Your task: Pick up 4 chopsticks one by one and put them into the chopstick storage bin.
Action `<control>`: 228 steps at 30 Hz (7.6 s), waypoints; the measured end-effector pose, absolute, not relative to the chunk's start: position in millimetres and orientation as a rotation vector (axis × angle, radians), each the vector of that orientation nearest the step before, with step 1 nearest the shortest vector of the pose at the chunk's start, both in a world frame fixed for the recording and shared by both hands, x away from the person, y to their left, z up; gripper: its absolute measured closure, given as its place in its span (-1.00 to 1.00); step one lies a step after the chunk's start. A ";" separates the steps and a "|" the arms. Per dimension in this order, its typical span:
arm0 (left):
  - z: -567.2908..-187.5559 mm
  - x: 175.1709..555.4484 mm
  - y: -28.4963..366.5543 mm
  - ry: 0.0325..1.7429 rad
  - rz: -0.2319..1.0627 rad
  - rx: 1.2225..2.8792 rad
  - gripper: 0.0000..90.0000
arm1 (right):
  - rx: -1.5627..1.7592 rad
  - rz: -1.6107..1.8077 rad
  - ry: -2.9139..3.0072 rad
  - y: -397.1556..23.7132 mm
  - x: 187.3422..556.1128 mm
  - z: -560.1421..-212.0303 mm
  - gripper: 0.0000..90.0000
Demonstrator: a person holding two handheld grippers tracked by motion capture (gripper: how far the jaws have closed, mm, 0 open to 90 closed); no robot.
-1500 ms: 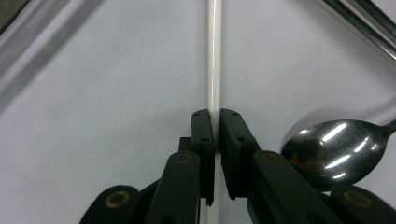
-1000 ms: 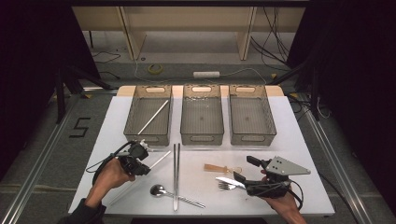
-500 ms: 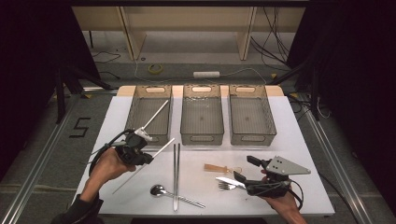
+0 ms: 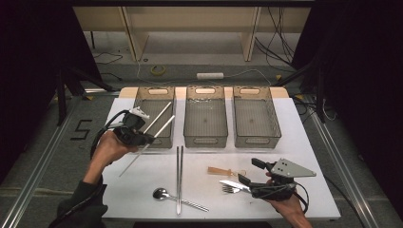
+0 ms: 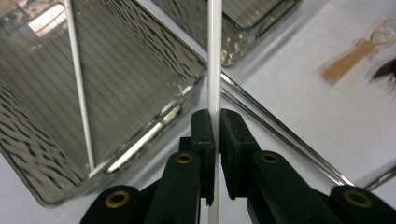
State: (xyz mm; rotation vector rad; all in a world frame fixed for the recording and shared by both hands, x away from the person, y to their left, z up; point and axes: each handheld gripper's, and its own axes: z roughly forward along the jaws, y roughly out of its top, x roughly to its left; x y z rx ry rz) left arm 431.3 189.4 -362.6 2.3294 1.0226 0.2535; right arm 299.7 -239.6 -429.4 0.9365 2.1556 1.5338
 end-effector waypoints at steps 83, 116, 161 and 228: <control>-398.5 548.9 216.4 1.256 0.456 2.059 0.87 | 0.936 1.546 2.175 -238.7 300.3 -431.0 -0.42; -393.0 462.7 201.6 1.349 0.275 1.997 -0.20 | 0.932 1.540 2.173 -237.1 298.8 -430.2 -0.42; -445.8 370.8 139.3 1.287 0.128 2.221 -0.34 | 0.928 1.521 2.172 -237.1 298.1 -430.2 -0.42; -467.8 369.0 114.7 1.233 0.107 2.399 0.41 | 0.920 1.517 2.179 -235.7 298.0 -430.9 -0.42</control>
